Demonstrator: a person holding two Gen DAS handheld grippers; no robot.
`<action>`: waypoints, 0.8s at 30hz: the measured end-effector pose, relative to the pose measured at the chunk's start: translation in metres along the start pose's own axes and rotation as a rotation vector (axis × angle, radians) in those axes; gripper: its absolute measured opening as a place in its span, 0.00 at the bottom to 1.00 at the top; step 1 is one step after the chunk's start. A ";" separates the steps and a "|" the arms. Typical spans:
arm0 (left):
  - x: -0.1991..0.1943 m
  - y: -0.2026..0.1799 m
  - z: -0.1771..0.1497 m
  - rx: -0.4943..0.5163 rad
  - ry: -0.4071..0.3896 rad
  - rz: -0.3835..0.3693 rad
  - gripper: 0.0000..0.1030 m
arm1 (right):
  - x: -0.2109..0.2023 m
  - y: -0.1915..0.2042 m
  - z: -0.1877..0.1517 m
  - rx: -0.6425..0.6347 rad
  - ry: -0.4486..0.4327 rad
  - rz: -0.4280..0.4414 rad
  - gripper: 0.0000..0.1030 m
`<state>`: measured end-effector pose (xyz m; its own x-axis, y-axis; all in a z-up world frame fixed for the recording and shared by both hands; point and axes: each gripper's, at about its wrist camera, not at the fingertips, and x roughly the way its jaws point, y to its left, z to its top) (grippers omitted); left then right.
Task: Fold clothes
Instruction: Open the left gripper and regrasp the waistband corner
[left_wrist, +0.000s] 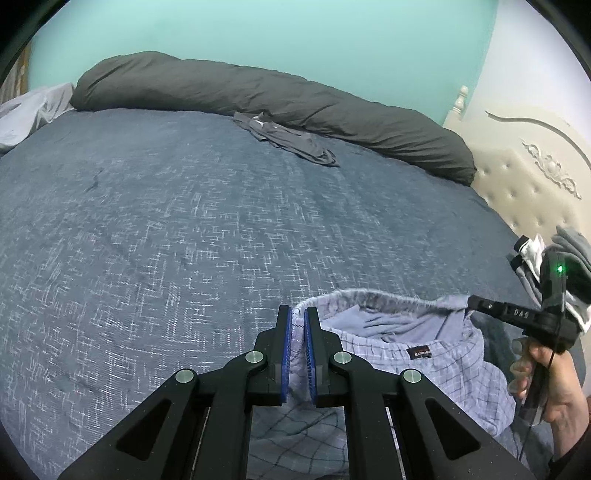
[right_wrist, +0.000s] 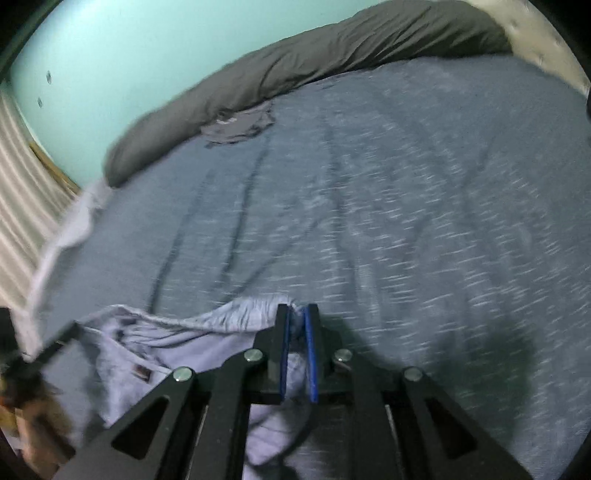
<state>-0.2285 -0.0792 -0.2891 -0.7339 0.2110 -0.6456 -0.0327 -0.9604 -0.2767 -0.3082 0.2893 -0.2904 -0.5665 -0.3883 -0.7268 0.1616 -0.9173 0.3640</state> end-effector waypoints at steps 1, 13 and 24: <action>0.000 0.000 0.000 -0.002 -0.001 0.002 0.07 | -0.002 0.002 0.000 -0.014 -0.007 -0.025 0.09; -0.004 -0.002 0.002 -0.001 -0.013 0.013 0.08 | 0.005 0.031 -0.010 -0.119 0.099 0.040 0.35; -0.005 0.001 0.005 -0.020 -0.022 0.036 0.11 | 0.023 0.023 -0.021 -0.194 0.139 -0.027 0.08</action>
<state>-0.2280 -0.0818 -0.2828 -0.7488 0.1721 -0.6400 0.0072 -0.9635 -0.2675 -0.3007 0.2576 -0.3107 -0.4581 -0.3595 -0.8130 0.3075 -0.9222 0.2345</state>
